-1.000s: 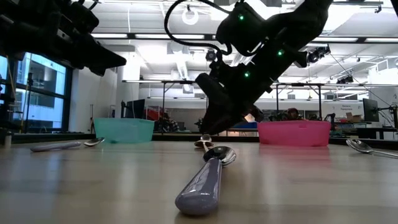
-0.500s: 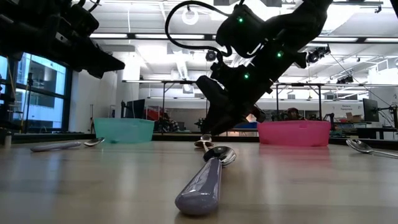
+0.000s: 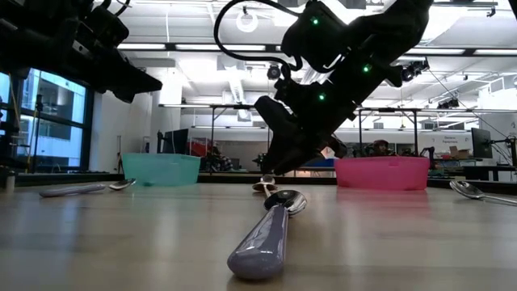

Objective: Sort silverware by color (type)
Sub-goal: Put the gold spoon into the orange bin

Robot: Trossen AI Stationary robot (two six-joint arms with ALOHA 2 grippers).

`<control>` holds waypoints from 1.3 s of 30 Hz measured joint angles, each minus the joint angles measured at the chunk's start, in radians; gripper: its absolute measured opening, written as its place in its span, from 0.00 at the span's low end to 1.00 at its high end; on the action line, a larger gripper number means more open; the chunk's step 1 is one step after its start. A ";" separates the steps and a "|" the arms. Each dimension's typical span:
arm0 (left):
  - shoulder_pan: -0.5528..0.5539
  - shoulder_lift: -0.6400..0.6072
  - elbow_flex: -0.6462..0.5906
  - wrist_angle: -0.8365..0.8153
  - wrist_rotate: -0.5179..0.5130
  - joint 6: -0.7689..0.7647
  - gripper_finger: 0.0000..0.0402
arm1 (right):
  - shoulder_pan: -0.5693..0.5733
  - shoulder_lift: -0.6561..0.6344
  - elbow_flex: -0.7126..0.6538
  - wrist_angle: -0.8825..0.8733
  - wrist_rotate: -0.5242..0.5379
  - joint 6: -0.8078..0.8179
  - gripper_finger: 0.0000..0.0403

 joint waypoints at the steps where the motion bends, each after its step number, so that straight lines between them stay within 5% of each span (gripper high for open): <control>1: 0.000 0.000 0.000 0.000 0.000 -0.001 0.01 | 0.000 0.000 0.000 0.000 0.000 0.009 0.29; 15: 0.000 0.000 0.000 -0.001 0.000 -0.010 0.01 | 0.060 0.001 0.150 -0.240 0.114 0.029 0.29; 39: 0.000 0.000 0.001 -0.006 0.000 -0.049 0.01 | -0.017 0.161 0.153 -0.145 0.053 0.102 0.28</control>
